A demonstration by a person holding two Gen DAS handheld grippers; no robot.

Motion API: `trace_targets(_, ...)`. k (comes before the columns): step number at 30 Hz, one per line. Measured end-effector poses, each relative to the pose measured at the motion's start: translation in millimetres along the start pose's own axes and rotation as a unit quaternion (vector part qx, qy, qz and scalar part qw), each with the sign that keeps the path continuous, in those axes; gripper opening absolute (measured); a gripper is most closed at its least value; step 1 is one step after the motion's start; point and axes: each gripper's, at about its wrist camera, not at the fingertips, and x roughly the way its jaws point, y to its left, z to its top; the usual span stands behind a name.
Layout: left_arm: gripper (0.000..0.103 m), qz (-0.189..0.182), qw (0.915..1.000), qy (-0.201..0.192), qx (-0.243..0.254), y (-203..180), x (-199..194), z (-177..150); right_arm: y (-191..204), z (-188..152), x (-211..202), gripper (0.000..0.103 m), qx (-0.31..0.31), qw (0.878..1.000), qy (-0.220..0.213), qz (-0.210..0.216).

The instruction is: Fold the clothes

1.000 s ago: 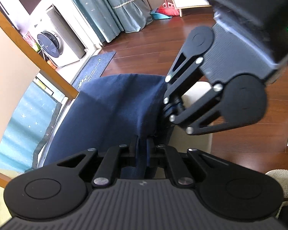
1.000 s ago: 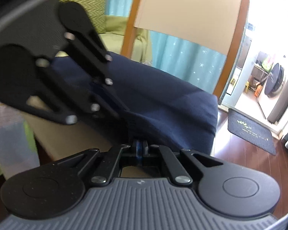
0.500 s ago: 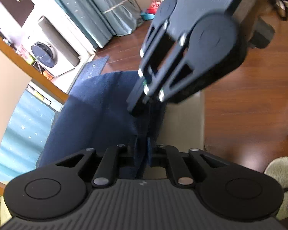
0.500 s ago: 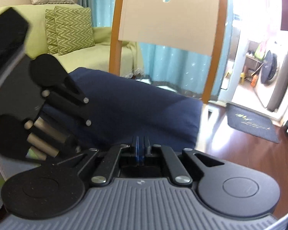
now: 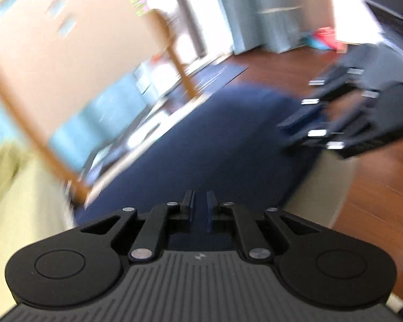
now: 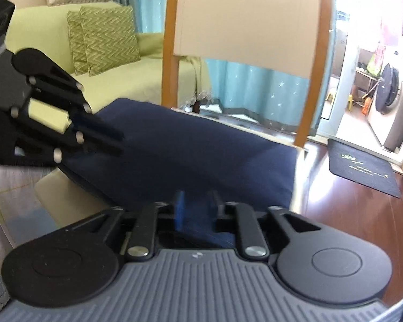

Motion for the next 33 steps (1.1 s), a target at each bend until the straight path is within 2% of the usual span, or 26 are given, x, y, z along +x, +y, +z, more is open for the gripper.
trace_targets(1, 0.009, 0.004, 0.9999, 0.014, -0.009, 2, 3, -9, 3, -7, 6, 0.019, 0.002, 1.000, 0.026, -0.007)
trace_targets(5, 0.011, 0.017, 0.9996, 0.017, -0.011, -6, -10, -25, 9, -20, -9, 0.019, 0.007, 0.998, 0.065, -0.019)
trace_targets(8, 0.017, 0.046, 0.9978, 0.006, -0.046, -2, -21, -28, 7, -5, -27, 0.019, 0.014, 0.999, 0.023, -0.021)
trace_targets(9, 0.021, 0.055, 0.9962, 0.013, -0.066, 2, -21, -31, 7, 0, -26, 0.022, 0.014, 1.000, 0.016, -0.023)
trace_targets(10, 0.024, 0.063, 0.9942, 0.026, -0.084, 3, -19, -34, 8, 4, -24, 0.031, 0.013, 1.000, 0.009, -0.025)
trace_targets(11, 0.025, 0.066, 0.9923, 0.032, -0.099, 5, -16, -37, 8, 7, -14, 0.035, 0.010, 1.000, 0.010, -0.028)
trace_targets(13, 0.027, 0.071, 0.9859, 0.047, -0.144, 9, -12, -43, 7, 5, 2, 0.037, 0.010, 0.999, 0.021, -0.031)
trace_targets(14, 0.029, 0.073, 0.9830, 0.059, -0.158, 9, -13, -43, 6, -3, 10, 0.038, 0.017, 0.998, 0.046, -0.032)
trace_targets(15, 0.035, 0.072, 0.9805, 0.075, -0.167, 6, -15, -42, 7, -5, 10, 0.039, 0.023, 0.998, 0.053, -0.034)
trace_targets(16, 0.047, 0.070, 0.9780, 0.090, -0.175, 3, -18, -42, 7, -9, 6, 0.040, 0.037, 0.997, 0.059, -0.041)
trace_targets(17, 0.055, 0.066, 0.9744, 0.108, -0.185, 0, -19, -42, 8, -12, 1, 0.040, 0.044, 0.995, 0.075, -0.050)
trace_targets(18, 0.057, 0.059, 0.9706, 0.127, -0.196, -3, -21, -41, 10, -14, -2, 0.040, 0.046, 0.994, 0.085, -0.055)
trace_targets(19, 0.057, 0.049, 0.9632, 0.153, -0.216, -8, -25, -40, 10, -18, -10, 0.041, 0.060, 0.991, 0.104, -0.063)
trace_targets(20, 0.057, 0.047, 0.9590, 0.159, -0.230, -9, -32, -39, 10, -21, -18, 0.042, 0.073, 0.987, 0.122, -0.071)
trace_targets(22, 0.063, 0.042, 0.9473, 0.163, -0.273, -13, -55, -32, 10, -26, -42, 0.053, 0.119, 0.979, 0.144, -0.083)
trace_targets(24, 0.068, 0.044, 0.9379, 0.165, -0.302, -16, -72, -27, 12, -24, -65, 0.063, 0.158, 0.973, 0.140, -0.090)
trace_targets(25, 0.071, 0.047, 0.9300, 0.165, -0.325, -16, -85, -23, 15, -18, -82, 0.073, 0.176, 0.972, 0.127, -0.095)
trace_targets(27, 0.078, 0.048, 0.9197, 0.161, -0.355, -15, -108, -22, 23, -10, -104, 0.088, 0.199, 0.968, 0.107, -0.106)
trace_targets(28, 0.079, 0.048, 0.9155, 0.158, -0.367, -14, -118, -22, 29, -4, -115, 0.091, 0.210, 0.967, 0.093, -0.113)
trace_targets(31, 0.083, 0.057, 0.9119, 0.145, -0.380, -14, -134, -20, 46, 6, -138, 0.100, 0.221, 0.966, 0.062, -0.120)
trace_targets(33, 0.083, 0.063, 0.9123, 0.142, -0.379, -12, -139, -24, 63, 8, -151, 0.101, 0.218, 0.966, 0.043, -0.131)
